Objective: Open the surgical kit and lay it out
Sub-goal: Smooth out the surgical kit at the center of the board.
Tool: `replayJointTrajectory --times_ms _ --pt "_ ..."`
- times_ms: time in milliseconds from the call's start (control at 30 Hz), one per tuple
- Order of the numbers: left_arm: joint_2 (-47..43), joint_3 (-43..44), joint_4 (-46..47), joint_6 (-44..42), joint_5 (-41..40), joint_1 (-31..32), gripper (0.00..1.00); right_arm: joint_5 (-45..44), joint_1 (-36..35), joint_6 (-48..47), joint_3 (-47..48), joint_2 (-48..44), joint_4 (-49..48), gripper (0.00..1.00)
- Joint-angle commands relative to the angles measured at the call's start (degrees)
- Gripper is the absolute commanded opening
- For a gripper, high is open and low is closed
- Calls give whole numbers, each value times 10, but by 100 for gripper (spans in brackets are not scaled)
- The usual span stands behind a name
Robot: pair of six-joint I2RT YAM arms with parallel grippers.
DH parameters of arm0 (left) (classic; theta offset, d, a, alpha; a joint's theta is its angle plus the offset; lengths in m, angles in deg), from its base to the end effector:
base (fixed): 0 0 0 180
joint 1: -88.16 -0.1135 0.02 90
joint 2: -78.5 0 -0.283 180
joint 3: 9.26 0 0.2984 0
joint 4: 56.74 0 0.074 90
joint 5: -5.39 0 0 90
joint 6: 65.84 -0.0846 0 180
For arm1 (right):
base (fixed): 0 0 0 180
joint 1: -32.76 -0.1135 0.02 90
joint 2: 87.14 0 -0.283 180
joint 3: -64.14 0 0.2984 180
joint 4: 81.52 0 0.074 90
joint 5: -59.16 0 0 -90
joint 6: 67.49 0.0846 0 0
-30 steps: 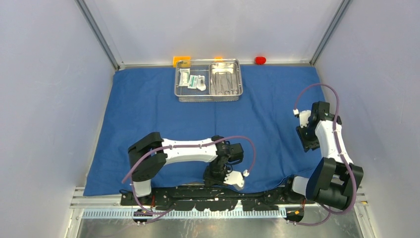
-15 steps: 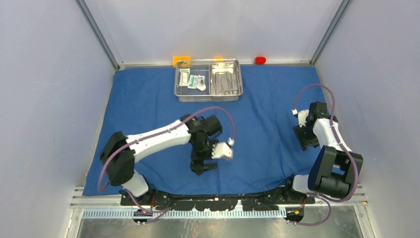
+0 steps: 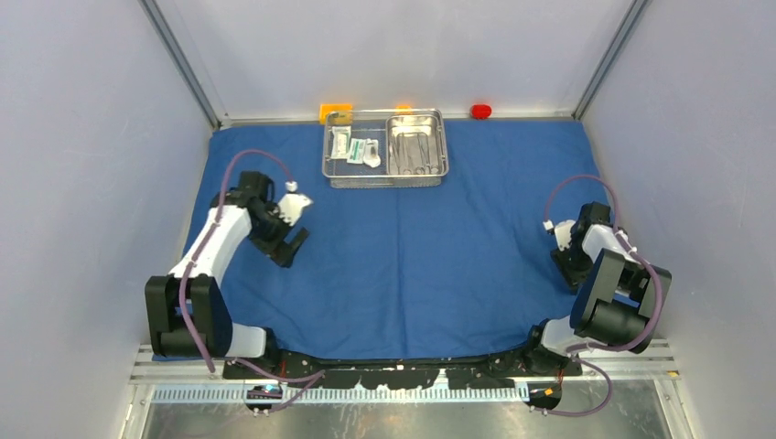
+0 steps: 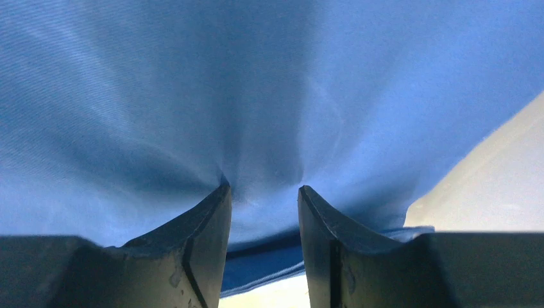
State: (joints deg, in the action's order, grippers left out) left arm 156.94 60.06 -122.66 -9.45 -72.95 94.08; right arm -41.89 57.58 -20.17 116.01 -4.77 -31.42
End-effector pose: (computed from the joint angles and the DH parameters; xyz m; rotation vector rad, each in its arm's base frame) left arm 0.2951 -0.0478 0.1919 0.9941 2.6542 -0.1919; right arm 0.2339 -0.1260 0.0876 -0.4551 3.0544 -0.3894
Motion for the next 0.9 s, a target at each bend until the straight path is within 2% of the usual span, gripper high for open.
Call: replayJointTrajectory --times_ms 0,133,233,367,533,867 --pt "13 -18 20 -59 -24 -126 86 -18 46 -55 -48 73 -141 47" --pt "48 -13 13 -104 -29 -245 84 -23 107 -101 -65 95 -175 44" --pt "59 -17 12 -137 -36 -293 84 -19 130 -113 -73 94 -173 43" --pt "59 -46 23 -170 -59 -309 84 -10 132 -115 -93 64 -150 43" --pt "61 -107 74 -206 -129 -318 82 -26 133 -124 -115 26 -141 43" --pt "63 -177 142 -288 -193 -387 79 -41 136 -141 -125 -30 -108 43"
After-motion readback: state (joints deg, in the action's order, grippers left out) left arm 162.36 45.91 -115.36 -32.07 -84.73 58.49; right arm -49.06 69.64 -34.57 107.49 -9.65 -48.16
